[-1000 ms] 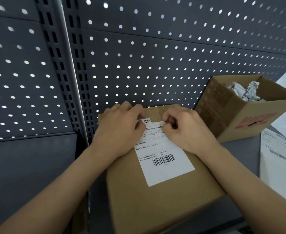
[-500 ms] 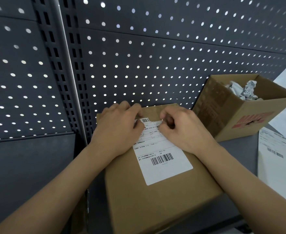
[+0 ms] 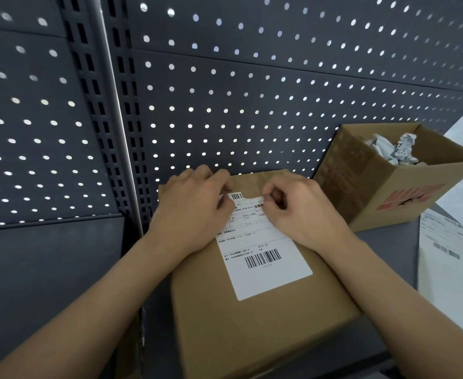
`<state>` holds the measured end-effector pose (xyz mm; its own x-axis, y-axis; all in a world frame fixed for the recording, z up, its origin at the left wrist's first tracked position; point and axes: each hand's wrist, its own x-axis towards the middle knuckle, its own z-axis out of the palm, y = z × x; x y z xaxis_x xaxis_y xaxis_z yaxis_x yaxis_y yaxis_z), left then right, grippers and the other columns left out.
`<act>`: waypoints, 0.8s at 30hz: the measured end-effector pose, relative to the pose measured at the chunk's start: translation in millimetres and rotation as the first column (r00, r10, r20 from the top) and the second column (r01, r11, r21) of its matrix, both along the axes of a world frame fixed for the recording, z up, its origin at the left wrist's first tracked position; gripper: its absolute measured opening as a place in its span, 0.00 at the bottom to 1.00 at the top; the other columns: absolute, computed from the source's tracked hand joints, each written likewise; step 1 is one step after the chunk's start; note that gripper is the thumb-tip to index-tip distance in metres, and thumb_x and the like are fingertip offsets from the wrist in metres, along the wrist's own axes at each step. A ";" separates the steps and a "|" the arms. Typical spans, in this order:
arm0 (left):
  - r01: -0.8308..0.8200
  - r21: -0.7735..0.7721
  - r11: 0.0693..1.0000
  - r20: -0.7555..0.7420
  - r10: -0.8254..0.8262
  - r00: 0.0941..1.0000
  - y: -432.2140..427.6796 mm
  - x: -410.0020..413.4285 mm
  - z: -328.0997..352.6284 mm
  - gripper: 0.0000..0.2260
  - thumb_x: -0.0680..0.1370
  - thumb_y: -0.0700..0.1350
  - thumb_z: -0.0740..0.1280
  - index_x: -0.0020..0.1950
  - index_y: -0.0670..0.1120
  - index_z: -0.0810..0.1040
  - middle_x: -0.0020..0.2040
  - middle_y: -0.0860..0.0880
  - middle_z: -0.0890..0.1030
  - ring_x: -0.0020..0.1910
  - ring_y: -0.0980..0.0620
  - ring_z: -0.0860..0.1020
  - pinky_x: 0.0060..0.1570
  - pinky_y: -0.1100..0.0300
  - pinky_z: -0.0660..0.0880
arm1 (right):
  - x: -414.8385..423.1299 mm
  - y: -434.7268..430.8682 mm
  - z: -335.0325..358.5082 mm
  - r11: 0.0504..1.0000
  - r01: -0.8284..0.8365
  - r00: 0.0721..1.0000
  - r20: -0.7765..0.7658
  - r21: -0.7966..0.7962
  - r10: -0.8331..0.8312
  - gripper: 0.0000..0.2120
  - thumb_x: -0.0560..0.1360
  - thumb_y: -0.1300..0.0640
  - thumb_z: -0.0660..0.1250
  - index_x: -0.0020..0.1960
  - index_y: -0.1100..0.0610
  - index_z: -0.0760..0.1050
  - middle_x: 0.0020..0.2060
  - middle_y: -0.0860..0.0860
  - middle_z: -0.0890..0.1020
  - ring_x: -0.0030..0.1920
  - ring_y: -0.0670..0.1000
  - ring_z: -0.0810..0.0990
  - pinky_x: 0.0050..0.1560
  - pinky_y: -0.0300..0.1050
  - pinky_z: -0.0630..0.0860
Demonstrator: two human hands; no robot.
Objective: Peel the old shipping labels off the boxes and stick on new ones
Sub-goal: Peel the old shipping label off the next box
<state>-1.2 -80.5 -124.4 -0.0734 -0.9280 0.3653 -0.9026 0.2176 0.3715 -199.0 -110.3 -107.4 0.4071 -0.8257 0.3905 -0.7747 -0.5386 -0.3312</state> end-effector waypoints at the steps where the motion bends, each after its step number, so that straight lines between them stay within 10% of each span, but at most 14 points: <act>1: -0.001 0.000 1.000 -0.001 0.001 1.000 -0.1 0.0 0.2 0.16 0.73 0.53 0.55 0.54 0.52 0.77 0.46 0.51 0.76 0.48 0.47 0.75 0.52 0.50 0.72 | 0.1 -0.2 0.2 1.000 -0.001 1.000 0.004 0.004 0.001 0.05 0.73 0.61 0.67 0.41 0.53 0.77 0.33 0.46 0.76 0.35 0.44 0.72 0.37 0.39 0.70; 24: 0.017 -0.031 0.999 -0.005 -0.018 1.000 -1.9 1.2 -2.0 0.09 0.77 0.49 0.62 0.56 0.52 0.77 0.45 0.52 0.74 0.47 0.48 0.74 0.51 0.52 0.71 | 0.0 -2.9 -0.9 0.999 -0.026 0.998 -0.051 0.028 0.027 0.05 0.78 0.62 0.64 0.43 0.57 0.75 0.40 0.48 0.76 0.40 0.45 0.72 0.42 0.36 0.69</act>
<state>0.0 -82.4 -126.4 -0.0876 -0.9150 0.3938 -0.8966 0.2447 0.3691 -199.0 -113.1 -108.3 0.4478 -0.8244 0.3463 -0.7766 -0.5505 -0.3063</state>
